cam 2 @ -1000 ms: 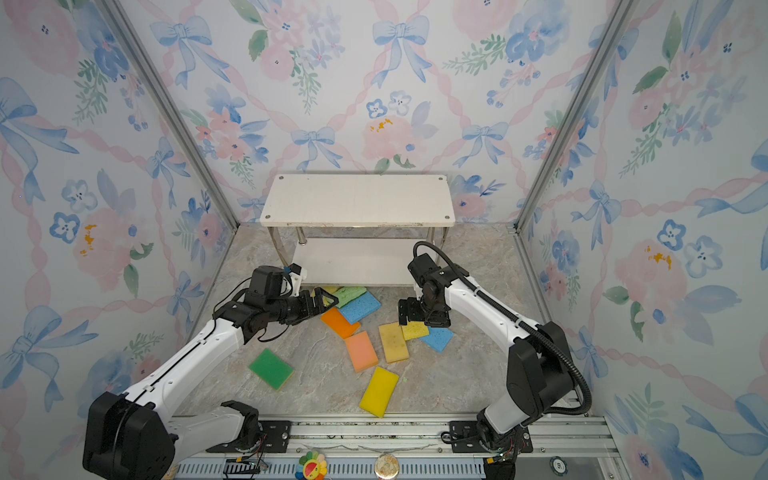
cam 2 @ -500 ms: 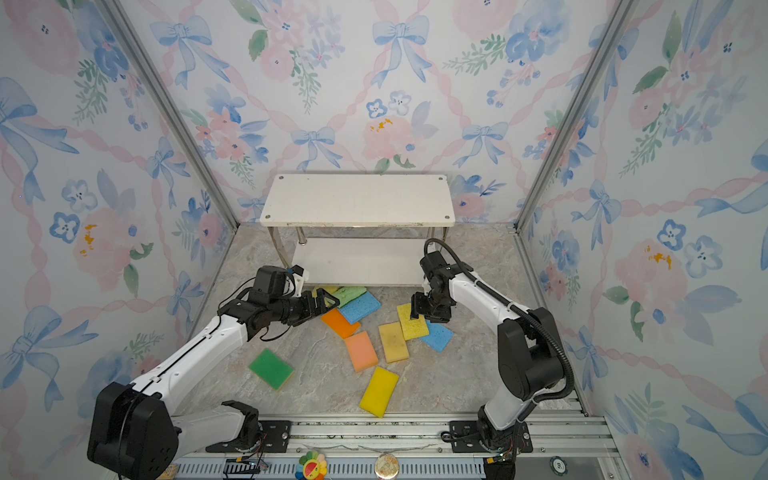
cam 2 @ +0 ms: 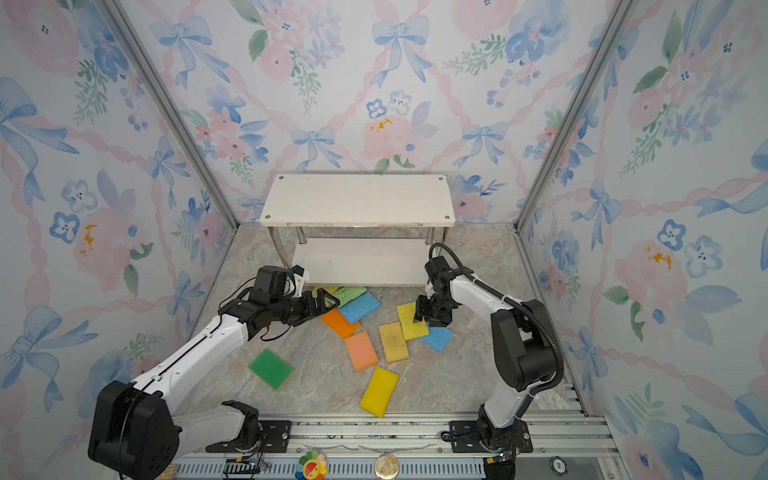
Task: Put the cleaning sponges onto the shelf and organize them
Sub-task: 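Close the right gripper on the long yellow sponge's end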
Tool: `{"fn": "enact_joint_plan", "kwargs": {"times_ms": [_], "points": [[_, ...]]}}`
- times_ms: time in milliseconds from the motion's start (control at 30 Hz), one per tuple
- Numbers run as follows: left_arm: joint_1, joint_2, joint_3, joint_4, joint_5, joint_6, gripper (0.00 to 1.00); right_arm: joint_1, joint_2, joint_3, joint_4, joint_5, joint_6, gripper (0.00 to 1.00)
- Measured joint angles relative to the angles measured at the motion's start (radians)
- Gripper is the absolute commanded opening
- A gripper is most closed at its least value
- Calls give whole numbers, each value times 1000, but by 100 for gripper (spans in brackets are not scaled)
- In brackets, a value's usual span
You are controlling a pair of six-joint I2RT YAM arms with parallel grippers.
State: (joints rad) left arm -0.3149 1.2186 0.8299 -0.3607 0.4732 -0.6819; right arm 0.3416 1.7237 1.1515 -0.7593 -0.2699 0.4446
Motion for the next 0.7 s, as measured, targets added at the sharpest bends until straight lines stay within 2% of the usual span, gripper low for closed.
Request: {"fn": "enact_joint_plan", "kwargs": {"times_ms": [200, 500, 700], "points": [[0, 0, 0, 0, 0, 0, 98, -1, 9, 0, 22, -11, 1, 42], [0, 0, 2, 0, 0, -3, 98, -5, 31, -8, 33, -15, -1, 36], [0, 0, 16, 1, 0, -4, 98, -14, 31, -8, 37, -15, -6, 20]]}}
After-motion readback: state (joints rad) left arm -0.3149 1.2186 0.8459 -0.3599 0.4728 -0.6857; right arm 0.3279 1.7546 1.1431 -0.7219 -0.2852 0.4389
